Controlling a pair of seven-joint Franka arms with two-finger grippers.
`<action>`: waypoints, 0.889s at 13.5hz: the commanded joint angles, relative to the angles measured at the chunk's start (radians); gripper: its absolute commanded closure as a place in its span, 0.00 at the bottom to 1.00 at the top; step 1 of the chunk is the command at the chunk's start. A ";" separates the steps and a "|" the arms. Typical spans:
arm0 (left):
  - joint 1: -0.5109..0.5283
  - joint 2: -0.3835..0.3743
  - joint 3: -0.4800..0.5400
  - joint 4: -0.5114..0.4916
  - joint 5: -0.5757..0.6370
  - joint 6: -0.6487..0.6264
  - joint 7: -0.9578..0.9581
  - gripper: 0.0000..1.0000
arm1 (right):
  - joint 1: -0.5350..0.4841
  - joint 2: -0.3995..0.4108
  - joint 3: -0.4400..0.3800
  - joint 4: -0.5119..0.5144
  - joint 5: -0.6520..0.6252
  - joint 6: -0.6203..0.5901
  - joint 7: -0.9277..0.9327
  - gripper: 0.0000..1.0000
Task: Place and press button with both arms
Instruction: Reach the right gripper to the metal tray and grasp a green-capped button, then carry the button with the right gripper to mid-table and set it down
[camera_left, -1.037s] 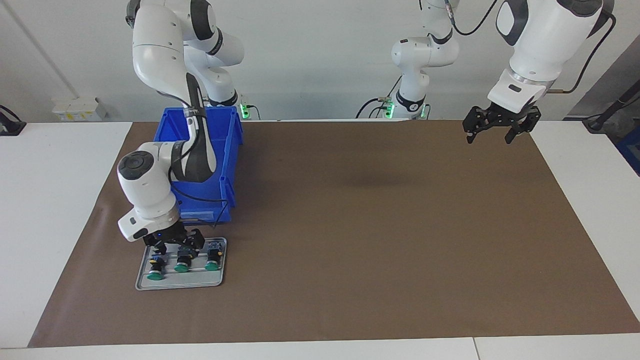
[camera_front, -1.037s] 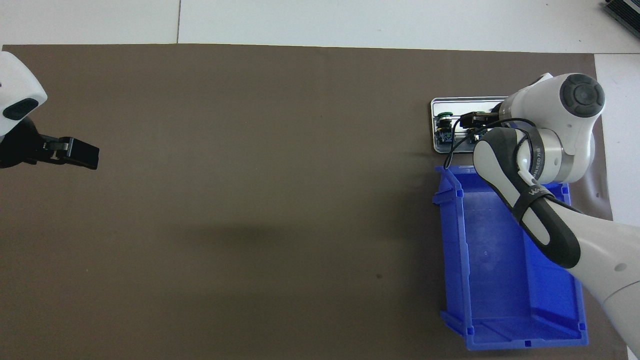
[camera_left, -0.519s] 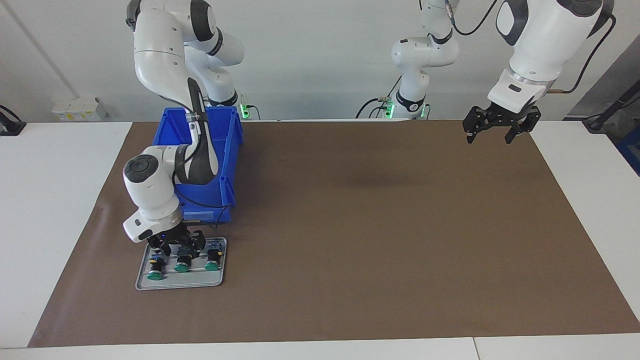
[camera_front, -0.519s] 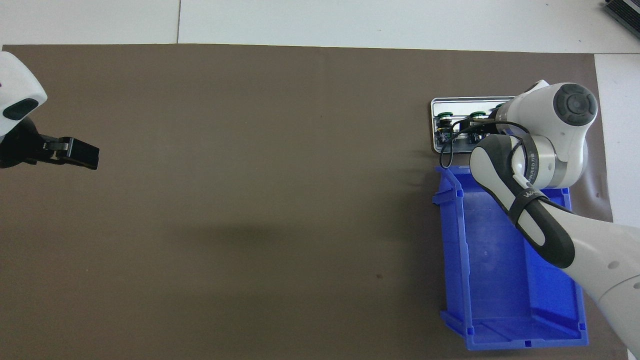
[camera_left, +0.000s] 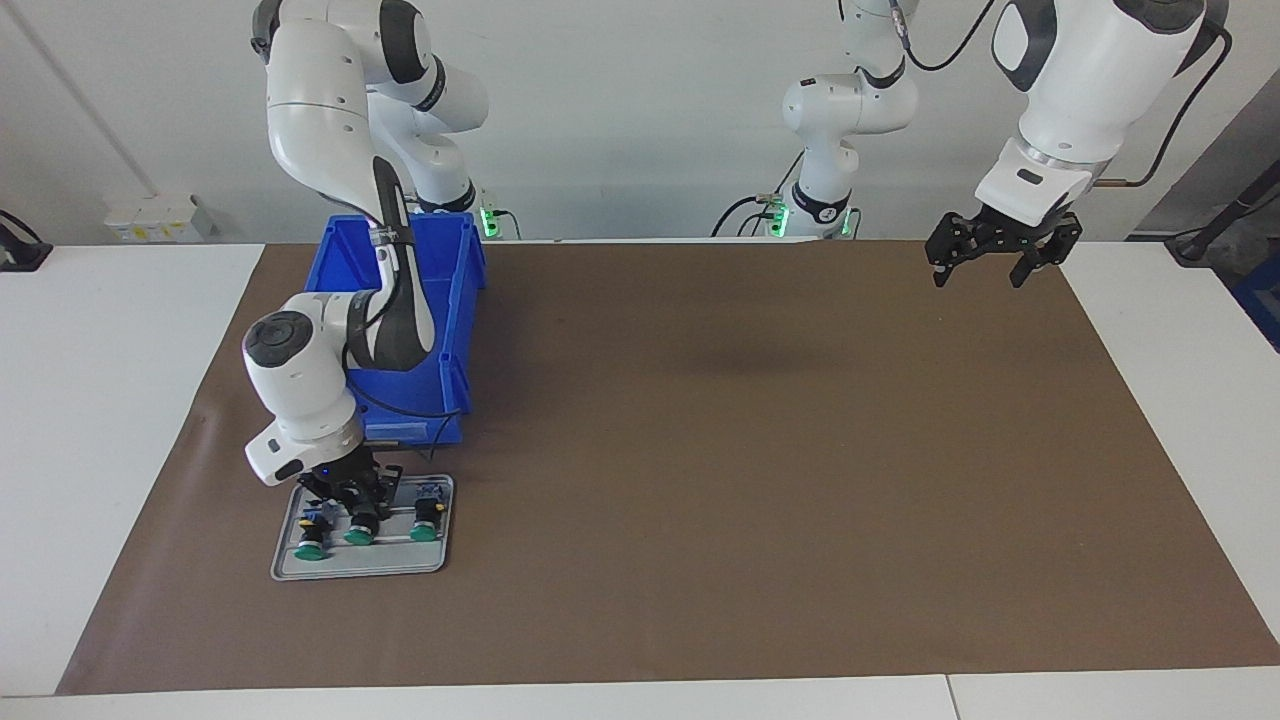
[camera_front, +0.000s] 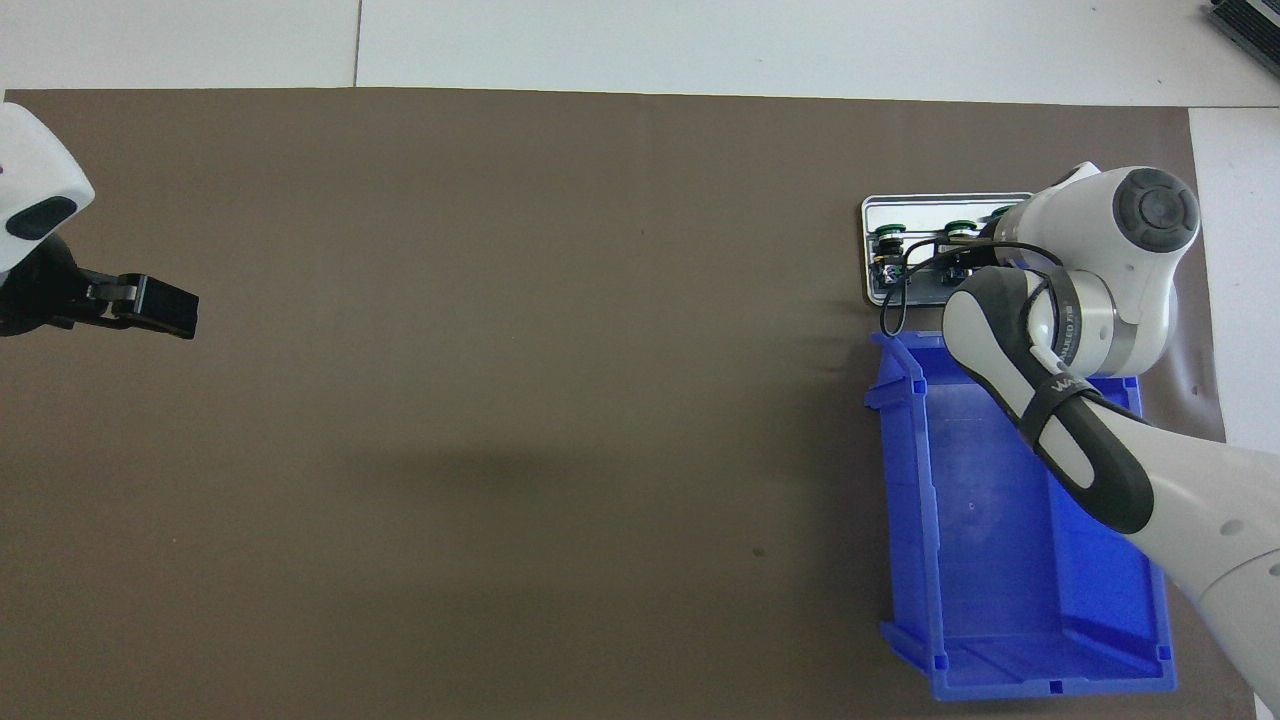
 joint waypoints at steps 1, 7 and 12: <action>-0.006 -0.005 0.004 0.010 0.020 -0.021 0.005 0.00 | 0.007 -0.011 0.002 0.111 0.011 -0.119 0.068 1.00; -0.006 -0.005 0.004 0.012 0.020 -0.021 0.005 0.00 | 0.064 -0.011 -0.001 0.348 0.003 -0.355 0.402 1.00; -0.006 -0.005 0.004 0.010 0.020 -0.021 0.005 0.00 | 0.199 -0.011 0.002 0.370 0.003 -0.349 0.966 1.00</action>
